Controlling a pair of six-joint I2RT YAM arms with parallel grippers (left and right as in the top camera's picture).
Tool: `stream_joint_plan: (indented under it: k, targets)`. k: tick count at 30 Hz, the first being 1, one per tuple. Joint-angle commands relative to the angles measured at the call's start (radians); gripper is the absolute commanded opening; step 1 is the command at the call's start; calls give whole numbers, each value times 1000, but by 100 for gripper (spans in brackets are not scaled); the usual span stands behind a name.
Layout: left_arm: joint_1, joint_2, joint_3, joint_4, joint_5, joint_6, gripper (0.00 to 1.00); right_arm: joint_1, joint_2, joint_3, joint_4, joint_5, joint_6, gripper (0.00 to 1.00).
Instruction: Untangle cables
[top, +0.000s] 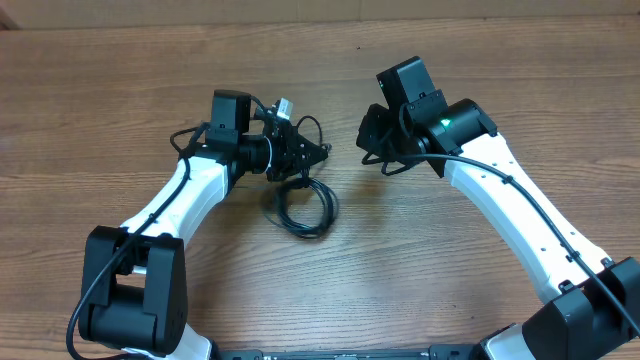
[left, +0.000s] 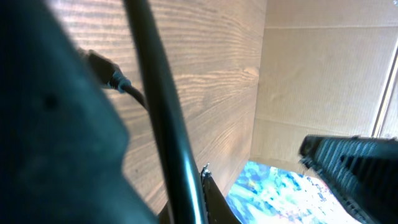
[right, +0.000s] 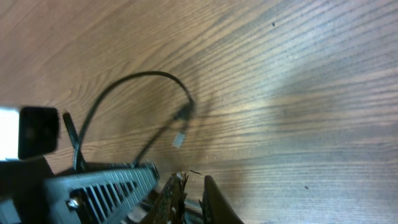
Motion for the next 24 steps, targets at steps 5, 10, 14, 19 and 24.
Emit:
stream_joint_plan:
  k: [5,10,14,19,24]
  targets:
    - [0,8,15,28,-90,-138,4,-1,-30,-4,-98,-42,-6,25]
    - [2,8,15,-40,-258,-594,4,-1,-30,-4,-225,-190,-190,28]
    - [1,8,15,-190,-398,-916,6,-1,-30,-4,-283,-290,-388,40]
    - [-2,8,15,-289,-616,-899,21,-1,-30,-4,-285,-293,-394,45]
    - [-2,8,15,-352,-890,-557,99,-1,-30,-4,-238,-293,-393,52]
